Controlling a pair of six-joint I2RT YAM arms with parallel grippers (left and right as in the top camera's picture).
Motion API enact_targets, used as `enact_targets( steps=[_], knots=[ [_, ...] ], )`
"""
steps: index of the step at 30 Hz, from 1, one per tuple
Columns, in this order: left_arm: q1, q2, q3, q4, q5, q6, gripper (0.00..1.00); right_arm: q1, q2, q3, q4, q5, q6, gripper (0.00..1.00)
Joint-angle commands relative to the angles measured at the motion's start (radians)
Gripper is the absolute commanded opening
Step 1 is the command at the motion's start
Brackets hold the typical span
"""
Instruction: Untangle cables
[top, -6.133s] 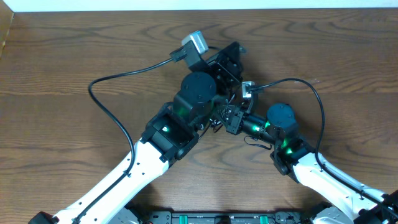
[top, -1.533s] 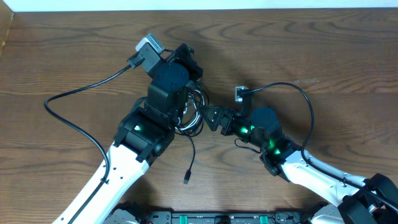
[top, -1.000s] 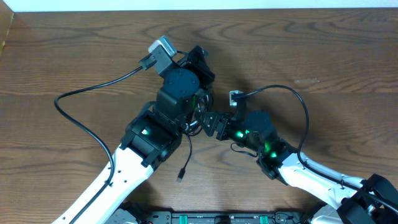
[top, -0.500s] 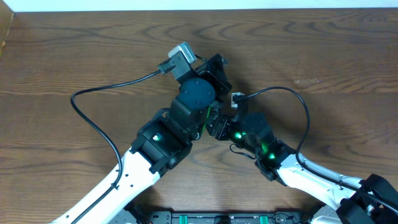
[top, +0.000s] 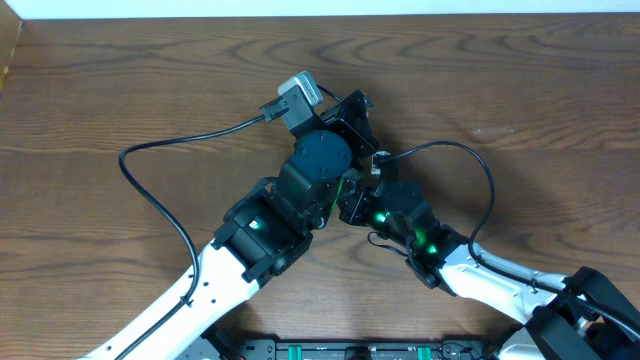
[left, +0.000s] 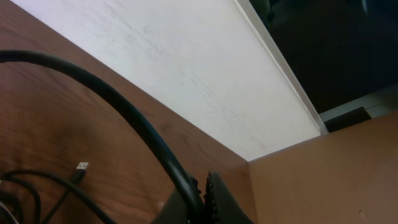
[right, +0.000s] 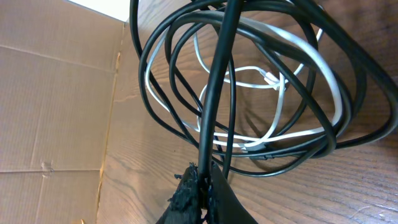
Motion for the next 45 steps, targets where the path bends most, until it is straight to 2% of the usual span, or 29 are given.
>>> enact_targets(
  steps=[1,4,12,14,22,28,37,39,45],
  knots=[
    [-0.002,0.006,0.029,0.001,-0.046,0.012,0.09,0.005,0.005,0.010,0.003,0.016,0.007,0.01],
    [-0.002,0.006,0.029,-0.013,-0.110,0.014,0.15,0.005,0.005,0.010,0.003,0.015,0.007,0.01],
    [-0.002,0.006,0.029,-0.122,-0.277,0.014,0.17,-0.014,0.002,0.010,0.003,-0.046,0.007,0.01],
    [-0.002,0.006,0.029,-0.146,-0.299,0.014,0.24,-0.025,0.002,0.010,0.007,-0.071,0.007,0.01],
    [-0.002,0.007,0.029,-0.196,-0.299,0.014,0.39,-0.075,0.001,0.010,0.035,-0.139,0.004,0.01],
    [-0.002,0.008,0.029,-0.200,-0.299,0.014,0.59,-0.100,0.001,0.010,0.037,-0.168,-0.004,0.01],
    [-0.002,0.008,0.029,-0.263,-0.299,0.017,0.77,-0.133,0.001,0.010,0.036,-0.193,-0.033,0.01],
    [-0.002,0.008,0.029,-0.287,-0.300,0.052,0.84,-0.151,0.001,0.010,0.034,-0.206,-0.038,0.01],
    [-0.002,0.008,0.029,-0.373,-0.300,0.108,0.86,-0.242,0.001,0.010,0.034,-0.295,-0.041,0.01]
  ],
)
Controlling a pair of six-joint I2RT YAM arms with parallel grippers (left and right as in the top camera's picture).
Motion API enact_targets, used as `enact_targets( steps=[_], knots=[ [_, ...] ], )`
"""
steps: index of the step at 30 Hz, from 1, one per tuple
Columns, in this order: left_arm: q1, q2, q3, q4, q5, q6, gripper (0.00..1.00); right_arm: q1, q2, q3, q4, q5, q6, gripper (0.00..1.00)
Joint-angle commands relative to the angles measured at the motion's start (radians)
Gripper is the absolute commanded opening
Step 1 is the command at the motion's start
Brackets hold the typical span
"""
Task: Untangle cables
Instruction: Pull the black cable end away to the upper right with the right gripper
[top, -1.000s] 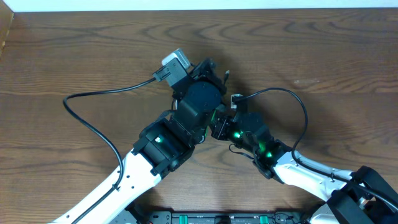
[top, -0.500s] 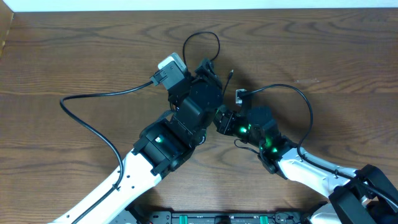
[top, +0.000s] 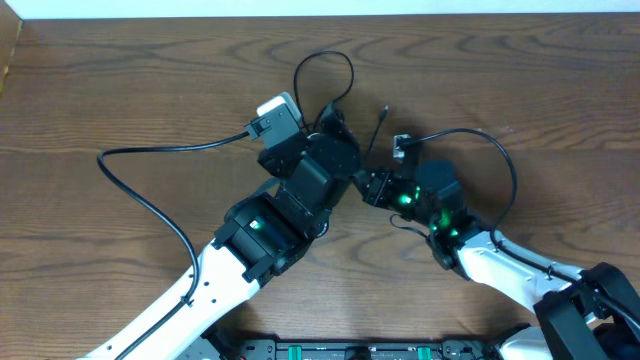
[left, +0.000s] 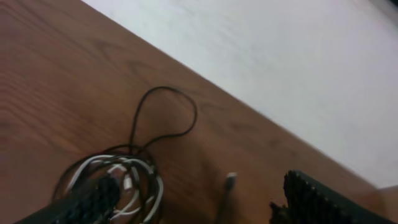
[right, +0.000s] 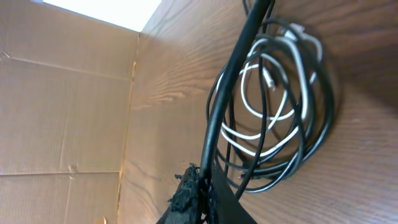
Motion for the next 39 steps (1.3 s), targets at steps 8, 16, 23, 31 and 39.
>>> enact_targets(
  steps=[8,16,23,31,39],
  knots=[
    [-0.002,0.005,0.029,-0.222,-0.125,0.039,0.86,-0.149,-0.010,0.010,0.052,-0.159,-0.020,0.01],
    [-0.002,0.008,0.029,-0.346,-0.124,0.039,0.86,-0.243,-0.069,0.010,0.193,-0.222,0.037,0.01],
    [-0.002,0.025,0.029,-0.353,-0.124,0.039,0.86,-0.312,-0.171,0.010,0.222,-0.250,0.071,0.01],
    [-0.002,0.030,0.028,-0.353,-0.124,0.039,0.86,-0.397,-0.343,0.010,0.222,-0.250,0.101,0.01],
    [-0.002,0.030,0.028,-0.353,-0.124,0.039,0.86,-0.464,-0.466,0.010,0.223,-0.245,0.149,0.01]
  ],
)
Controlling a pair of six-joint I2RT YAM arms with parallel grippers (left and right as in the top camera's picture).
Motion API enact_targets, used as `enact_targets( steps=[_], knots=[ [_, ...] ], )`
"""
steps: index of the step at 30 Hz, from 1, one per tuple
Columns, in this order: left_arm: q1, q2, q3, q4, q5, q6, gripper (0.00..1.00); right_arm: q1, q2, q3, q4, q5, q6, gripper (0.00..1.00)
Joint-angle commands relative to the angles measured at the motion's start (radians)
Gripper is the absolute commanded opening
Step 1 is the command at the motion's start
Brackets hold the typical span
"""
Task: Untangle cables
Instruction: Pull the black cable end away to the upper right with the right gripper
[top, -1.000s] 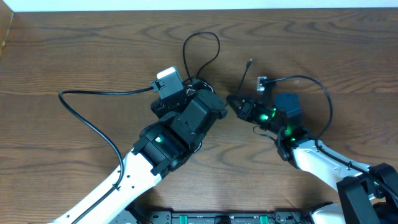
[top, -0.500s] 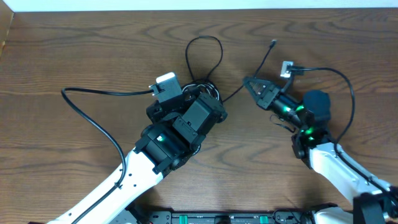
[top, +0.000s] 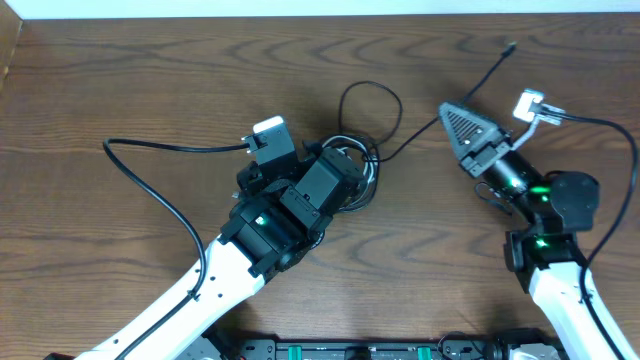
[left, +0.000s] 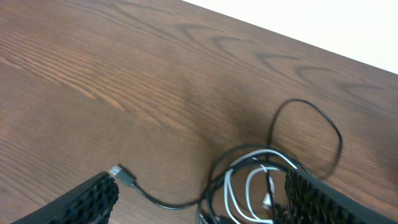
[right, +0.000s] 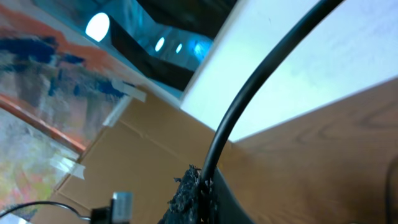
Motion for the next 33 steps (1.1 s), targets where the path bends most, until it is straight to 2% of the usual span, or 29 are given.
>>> enact_targets(
  steps=[1,5,10,16,21,29,33],
  knots=[
    [-0.002,0.006,0.025,-0.004,-0.027,0.006,0.86,-0.037,-0.047,0.010,0.003,0.006,0.039,0.01],
    [-0.002,0.006,0.025,-0.003,-0.027,0.006,0.86,-0.077,-0.066,0.010,0.033,0.014,0.048,0.01],
    [-0.002,0.006,0.025,-0.004,-0.027,0.002,0.86,-0.163,-0.068,0.010,0.110,0.055,0.145,0.01],
    [-0.002,0.006,0.025,0.007,-0.019,-0.005,0.86,-0.186,-0.068,0.010,0.190,0.174,0.282,0.01],
    [-0.002,0.006,0.025,0.016,-0.019,-0.006,0.86,-0.186,-0.068,0.010,0.303,0.283,0.451,0.01],
    [-0.002,0.006,0.025,0.016,-0.019,-0.005,0.87,-0.214,-0.068,0.010,0.334,0.575,0.444,0.01],
    [-0.002,0.006,0.025,0.016,-0.019,-0.005,0.86,-0.270,-0.068,0.010,0.261,0.690,0.440,0.01]
  ],
)
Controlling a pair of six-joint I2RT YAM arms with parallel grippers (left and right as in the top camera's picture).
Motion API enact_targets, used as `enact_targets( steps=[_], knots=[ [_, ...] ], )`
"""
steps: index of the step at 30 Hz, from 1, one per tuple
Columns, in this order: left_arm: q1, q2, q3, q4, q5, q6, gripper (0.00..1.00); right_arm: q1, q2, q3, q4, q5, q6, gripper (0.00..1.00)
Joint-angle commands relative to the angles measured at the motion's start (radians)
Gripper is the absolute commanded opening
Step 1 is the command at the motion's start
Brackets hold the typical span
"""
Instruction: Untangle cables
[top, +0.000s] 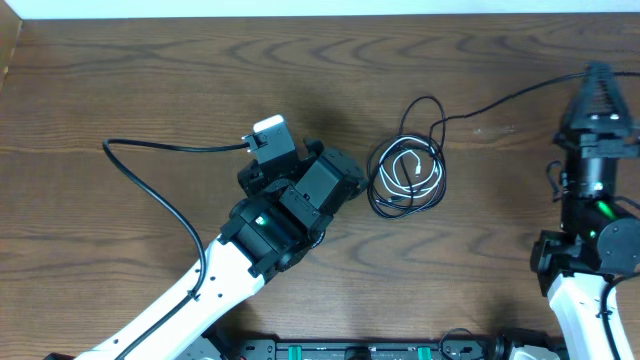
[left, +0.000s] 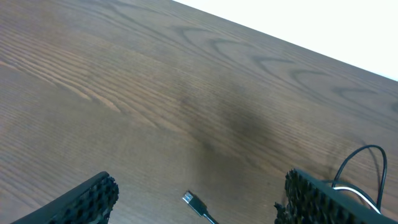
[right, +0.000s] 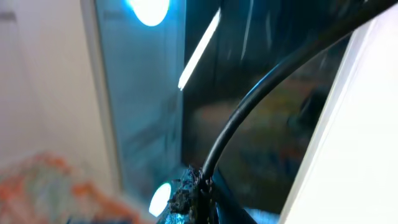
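Observation:
The cable bundle (top: 408, 178), black and white coils wound together, lies on the table at centre-right. One black cable (top: 510, 95) runs from it up to my right gripper (top: 597, 85), which is at the far right and shut on it. The right wrist view shows that cable (right: 261, 93) leaving the shut jaws (right: 200, 183), with the table out of sight. My left gripper (top: 340, 180) stands open just left of the bundle. Between its fingers a loose USB plug (left: 194, 200) lies on the wood, and a black loop (left: 367, 163) shows at the right.
The left wrist camera's own black lead (top: 150, 190) sweeps in a wide arc over the left of the wooden table (top: 150, 80). A pale wall edge runs along the table's far side (left: 348, 37).
My right gripper has moved from the upper middle-right to the far right edge, still shut on the black cable. The bundle has shifted right, out from under the left gripper. The left arm stayed put.
Both grippers were shut on black cables over the bundle at the table's middle. Then the left stood open while the right kept its cable beside the coils. The right then stood farther right at each moment, and the bundle now lies clear of the left gripper.

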Motion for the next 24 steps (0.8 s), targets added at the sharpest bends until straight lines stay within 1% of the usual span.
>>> enact_targets(
  steps=[1,2,3,4,7,9,10,12,16,19,20,21,22,23,24],
  knots=[
    [-0.002,0.006,0.025,-0.003,-0.020,-0.002,0.87,-0.061,-0.011,0.010,-0.097,0.184,-0.007,0.01],
    [-0.002,0.006,0.025,-0.003,-0.020,-0.002,0.87,-0.074,-0.011,0.010,-0.139,0.192,-0.019,0.01],
    [-0.002,0.006,0.025,-0.003,-0.019,-0.002,0.86,-0.098,-0.011,0.010,-0.230,0.206,-0.066,0.01],
    [-0.002,0.006,0.025,-0.003,-0.019,-0.002,0.86,-0.109,-0.011,0.010,-0.277,0.209,-0.093,0.01],
    [-0.002,0.006,0.025,-0.003,-0.019,-0.002,0.86,-0.147,-0.010,0.010,-0.488,0.221,-0.219,0.01],
    [-0.002,0.006,0.025,-0.003,-0.019,-0.002,0.86,-0.160,-0.006,0.010,-0.580,0.221,-0.313,0.01],
    [-0.002,0.006,0.025,-0.003,-0.019,-0.002,0.86,-0.161,-0.004,0.010,-0.648,0.229,-0.386,0.01],
    [-0.002,0.006,0.025,-0.003,-0.020,-0.002,0.86,-0.161,-0.004,0.010,-0.737,0.239,-0.454,0.01],
    [-0.002,0.006,0.025,-0.003,-0.019,-0.002,0.86,-0.161,-0.004,0.010,-0.957,0.269,-0.546,0.06],
    [-0.002,0.006,0.025,-0.003,-0.019,-0.002,0.87,-0.161,0.000,0.010,-1.088,0.360,-0.583,0.09],
    [-0.002,0.006,0.025,-0.003,-0.019,-0.002,0.86,-0.161,0.002,0.010,-1.123,0.388,-0.591,0.15],
    [-0.002,0.006,0.025,-0.003,-0.019,-0.002,0.87,-0.161,0.006,0.010,-1.163,0.410,-0.604,0.32],
    [-0.002,0.006,0.025,-0.003,-0.019,-0.002,0.86,-0.161,0.008,0.010,-1.179,0.415,-0.610,0.43],
    [-0.002,0.006,0.025,-0.003,-0.019,-0.002,0.86,-0.161,0.010,0.010,-1.207,0.415,-0.627,0.63],
    [-0.002,0.006,0.025,-0.003,-0.019,-0.002,0.86,-0.161,0.011,0.010,-1.229,0.410,-0.635,0.72]
  ],
)
